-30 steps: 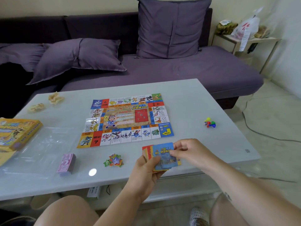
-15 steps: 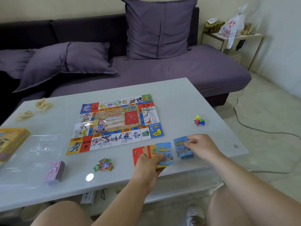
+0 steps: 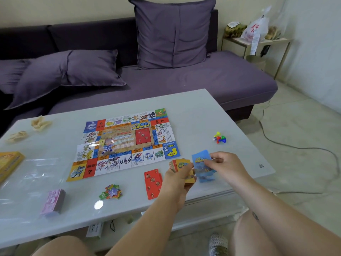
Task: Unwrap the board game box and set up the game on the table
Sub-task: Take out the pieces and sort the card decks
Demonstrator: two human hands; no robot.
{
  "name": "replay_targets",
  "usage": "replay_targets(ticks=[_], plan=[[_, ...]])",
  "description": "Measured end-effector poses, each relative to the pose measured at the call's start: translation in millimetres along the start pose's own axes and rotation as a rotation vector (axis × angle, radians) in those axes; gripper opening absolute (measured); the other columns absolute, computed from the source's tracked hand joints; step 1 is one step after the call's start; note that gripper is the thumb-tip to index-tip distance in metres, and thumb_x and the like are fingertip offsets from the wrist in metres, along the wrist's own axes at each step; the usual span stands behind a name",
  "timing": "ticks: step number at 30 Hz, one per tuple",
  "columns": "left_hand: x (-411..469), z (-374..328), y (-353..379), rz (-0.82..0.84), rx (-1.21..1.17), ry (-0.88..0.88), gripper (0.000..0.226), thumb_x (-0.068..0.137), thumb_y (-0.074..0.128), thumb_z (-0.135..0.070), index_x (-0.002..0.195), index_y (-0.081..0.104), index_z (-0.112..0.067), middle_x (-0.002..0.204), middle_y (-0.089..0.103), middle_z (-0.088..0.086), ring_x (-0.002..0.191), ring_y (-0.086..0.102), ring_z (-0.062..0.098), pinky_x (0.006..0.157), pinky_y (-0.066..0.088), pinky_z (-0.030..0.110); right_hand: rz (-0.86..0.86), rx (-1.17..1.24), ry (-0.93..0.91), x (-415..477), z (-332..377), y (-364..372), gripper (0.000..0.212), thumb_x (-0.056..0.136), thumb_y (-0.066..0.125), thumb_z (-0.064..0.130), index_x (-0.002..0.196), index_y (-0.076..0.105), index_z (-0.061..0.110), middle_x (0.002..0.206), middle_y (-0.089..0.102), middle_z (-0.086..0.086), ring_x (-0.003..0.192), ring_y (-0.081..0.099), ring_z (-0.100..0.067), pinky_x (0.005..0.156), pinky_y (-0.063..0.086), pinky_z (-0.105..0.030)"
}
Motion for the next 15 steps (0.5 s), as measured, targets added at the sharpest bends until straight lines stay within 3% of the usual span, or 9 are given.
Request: replay_targets(ticks=[2,5,7,8,10,12,15], plan=[[-3.6,-2.1,-6.0,0.036,-0.1,-0.045,0.012,0.092,0.05,0.0,0.101,0.058,0.001,0.084,0.07,0.014,0.083,0.067,0.023,0.07,0.055,0.032,-0.027,-0.053,0.02,4.1,-6.4,-3.7,0.017,0.085,0.062,0.006,0.097,0.072,0.012,0.069,0.069,0.002,0.064,0.062,-0.007,0.052,0.041,-0.006],[-6.8,-4.2,-17.8,0.077,-0.081,-0.028,0.016,0.093,0.045,0.004,0.104,0.056,0.003,0.094,0.071,0.019,0.093,0.069,0.028,0.075,0.057,0.035,0.011,-0.195,0.053,7.3,-17.0,0.0,0.019,0.086,0.063,0.012,0.102,0.071,0.006,0.083,0.07,-0.007,0.077,0.06,-0.018,0.064,0.045,-0.021],[-9.4,-3.5,-22.6,0.077,-0.046,-0.012,0.019,0.091,0.049,0.005,0.108,0.056,0.005,0.097,0.07,0.02,0.087,0.07,0.026,0.067,0.059,0.031,-0.07,-0.311,0.007,8.0,-19.5,-0.3,0.005,0.085,0.065,0.019,0.083,0.068,0.017,0.081,0.061,-0.004,0.083,0.051,-0.024,0.064,0.037,-0.021],[-10.4,-3.0,-23.9,0.069,-0.038,-0.006,0.019,0.089,0.051,0.006,0.108,0.057,0.004,0.095,0.071,0.02,0.083,0.071,0.025,0.064,0.059,0.03,-0.133,-0.357,-0.049,6.4,-15.7,-0.5,0.014,0.084,0.066,0.023,0.072,0.059,0.027,0.076,0.05,0.004,0.083,0.045,-0.024,0.061,0.032,-0.016],[-12.4,-2.9,-26.1,0.053,-0.021,0.003,0.015,0.087,0.054,0.008,0.099,0.059,0.001,0.082,0.072,0.014,0.072,0.07,0.022,0.061,0.058,0.028,-0.171,-0.286,-0.112,1.4,-4.7,3.5,0.008,0.083,0.068,0.03,0.08,0.062,0.026,0.082,0.048,0.01,0.086,0.048,-0.022,0.067,0.034,-0.017],[-13.6,-3.2,-26.7,0.052,-0.009,0.015,0.015,0.086,0.055,0.01,0.093,0.06,-0.002,0.074,0.071,0.01,0.065,0.069,0.019,0.06,0.058,0.026,-0.008,-0.121,-0.045,-4.6,4.5,16.6,0.021,0.081,0.071,0.035,0.089,0.067,0.017,0.085,0.061,0.009,0.08,0.058,-0.009,0.067,0.039,-0.018],[-18.4,-6.4,-28.1,0.07,0.001,0.03,0.016,0.086,0.055,0.008,0.096,0.061,-0.002,0.076,0.072,0.01,0.066,0.07,0.018,0.059,0.057,0.026,0.236,-0.065,0.024,-10.2,10.5,39.4,0.017,0.082,0.071,0.031,0.078,0.069,0.014,0.064,0.06,0.005,0.059,0.054,-0.004,0.061,0.04,-0.018]])
Point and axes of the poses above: each hand's wrist, its own x-axis towards the middle knuckle, its own y-axis out of the palm, z = x × y, the point moved 4 cm from there along x, towards the middle knuckle
